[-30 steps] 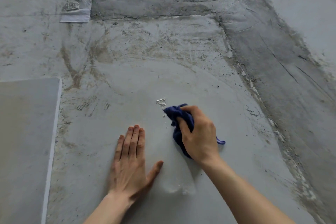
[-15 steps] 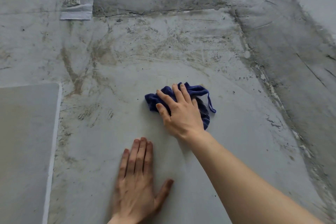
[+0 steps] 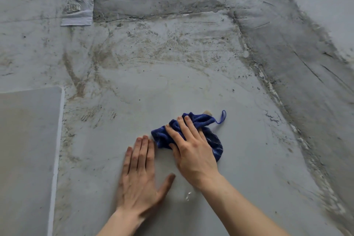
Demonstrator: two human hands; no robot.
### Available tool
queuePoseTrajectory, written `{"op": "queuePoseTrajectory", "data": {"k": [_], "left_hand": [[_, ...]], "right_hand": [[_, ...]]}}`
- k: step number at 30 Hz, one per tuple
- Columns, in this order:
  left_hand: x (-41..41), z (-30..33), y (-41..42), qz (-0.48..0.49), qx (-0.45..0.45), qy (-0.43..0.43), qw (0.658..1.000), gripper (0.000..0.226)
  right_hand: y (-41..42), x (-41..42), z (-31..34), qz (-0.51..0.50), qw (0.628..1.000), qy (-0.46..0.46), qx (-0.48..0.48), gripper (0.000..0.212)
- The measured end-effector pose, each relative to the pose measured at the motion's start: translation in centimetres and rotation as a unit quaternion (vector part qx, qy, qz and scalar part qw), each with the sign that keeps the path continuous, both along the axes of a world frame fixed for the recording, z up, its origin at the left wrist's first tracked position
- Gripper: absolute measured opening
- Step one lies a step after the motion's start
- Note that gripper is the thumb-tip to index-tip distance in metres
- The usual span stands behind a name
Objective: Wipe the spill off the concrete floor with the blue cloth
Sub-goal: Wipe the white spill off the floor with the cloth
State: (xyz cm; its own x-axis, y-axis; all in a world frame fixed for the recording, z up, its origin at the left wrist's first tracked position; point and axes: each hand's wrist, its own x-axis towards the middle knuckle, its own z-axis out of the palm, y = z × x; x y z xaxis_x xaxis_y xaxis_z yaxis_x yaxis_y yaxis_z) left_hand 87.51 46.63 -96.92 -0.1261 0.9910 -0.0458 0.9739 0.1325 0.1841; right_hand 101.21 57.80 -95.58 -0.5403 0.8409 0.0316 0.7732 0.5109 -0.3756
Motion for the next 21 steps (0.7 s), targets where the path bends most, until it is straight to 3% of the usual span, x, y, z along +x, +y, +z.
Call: {"op": "queuePoseTrajectory", "data": {"k": [21], "left_hand": [[-0.1,0.9,-1.2,-0.044,-0.003,-0.042,0.998,0.087]], "right_hand": [[-9.5,6.6,2.8,-0.021,0.999,-0.018,-0.019,0.056]]}}
